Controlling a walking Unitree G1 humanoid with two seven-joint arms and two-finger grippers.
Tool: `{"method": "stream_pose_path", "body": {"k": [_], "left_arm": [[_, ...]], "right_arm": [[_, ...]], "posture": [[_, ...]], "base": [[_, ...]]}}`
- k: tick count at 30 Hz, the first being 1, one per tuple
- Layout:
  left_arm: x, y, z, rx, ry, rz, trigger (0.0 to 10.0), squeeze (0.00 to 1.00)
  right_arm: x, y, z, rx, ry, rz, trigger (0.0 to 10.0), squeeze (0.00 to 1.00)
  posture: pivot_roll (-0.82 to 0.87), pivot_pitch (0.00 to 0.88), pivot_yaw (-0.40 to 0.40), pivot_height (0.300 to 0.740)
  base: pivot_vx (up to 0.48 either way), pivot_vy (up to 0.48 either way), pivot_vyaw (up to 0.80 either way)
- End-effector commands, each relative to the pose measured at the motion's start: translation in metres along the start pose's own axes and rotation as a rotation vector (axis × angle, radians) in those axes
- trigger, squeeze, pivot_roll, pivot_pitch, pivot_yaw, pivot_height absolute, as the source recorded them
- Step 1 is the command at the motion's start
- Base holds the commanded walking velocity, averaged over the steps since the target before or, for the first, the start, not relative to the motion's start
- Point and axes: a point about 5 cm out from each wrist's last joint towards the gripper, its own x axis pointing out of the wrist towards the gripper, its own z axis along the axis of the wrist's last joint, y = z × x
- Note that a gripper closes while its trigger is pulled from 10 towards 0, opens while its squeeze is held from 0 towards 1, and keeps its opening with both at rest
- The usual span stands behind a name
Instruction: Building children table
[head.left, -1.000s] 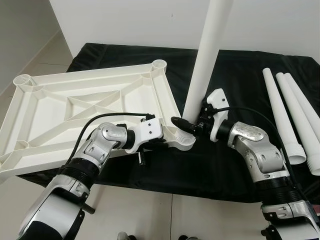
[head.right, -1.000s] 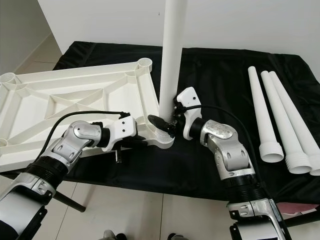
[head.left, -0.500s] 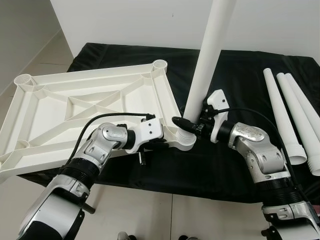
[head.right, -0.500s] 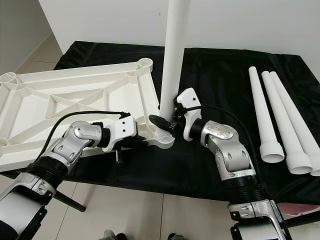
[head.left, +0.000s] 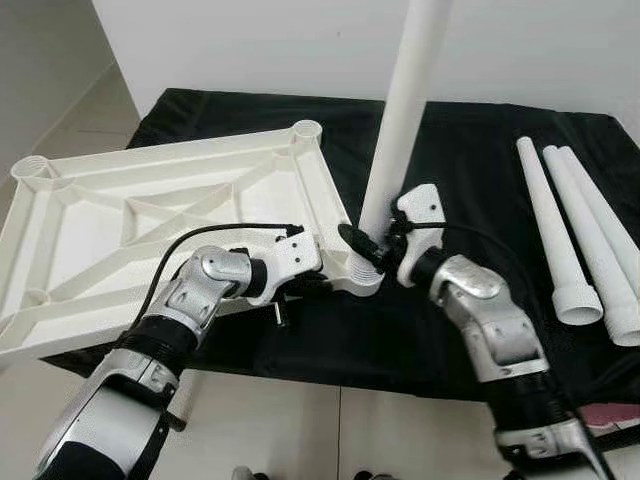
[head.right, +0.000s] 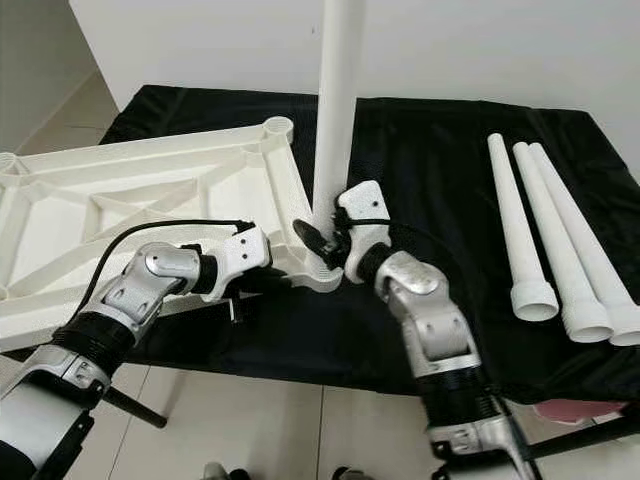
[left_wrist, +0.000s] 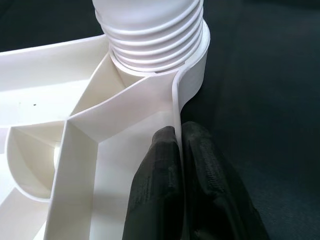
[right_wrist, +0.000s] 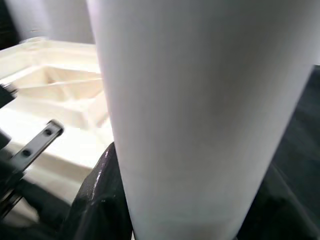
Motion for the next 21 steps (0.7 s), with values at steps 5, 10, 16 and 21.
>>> {"method": "stream_pose_path", "body": {"k": [5, 10, 16, 21], "left_arm": [[0.008, -0.006, 0.011, 0.027, -0.055, -0.080, 0.0, 0.00], [0.009, -0.005, 0.012, 0.025, -0.056, -0.084, 0.0, 0.00], [0.009, -0.005, 0.012, 0.024, -0.055, -0.085, 0.0, 0.00], [0.008, -0.005, 0.011, 0.020, -0.054, -0.082, 0.0, 0.00]], "right_arm": [[-0.009, -0.006, -0.056, 0.036, 0.291, -0.304, 0.0, 0.00], [-0.011, -0.003, -0.060, 0.086, 0.320, -0.546, 0.0, 0.00], [-0.009, 0.004, -0.058, 0.099, 0.307, -0.603, 0.0, 0.00], [-0.005, 0.009, -0.053, 0.067, 0.267, -0.557, 10.0, 0.00]], "posture": [[-0.05, 0.165, 0.048, 0.740], [-0.05, 0.168, 0.052, 0.740], [-0.05, 0.168, 0.050, 0.740], [-0.04, 0.168, 0.048, 0.740]], "base": [[0.000, 0.000, 0.00], [0.000, 0.000, 0.00], [0.000, 0.000, 0.00], [0.000, 0.000, 0.00]]}}
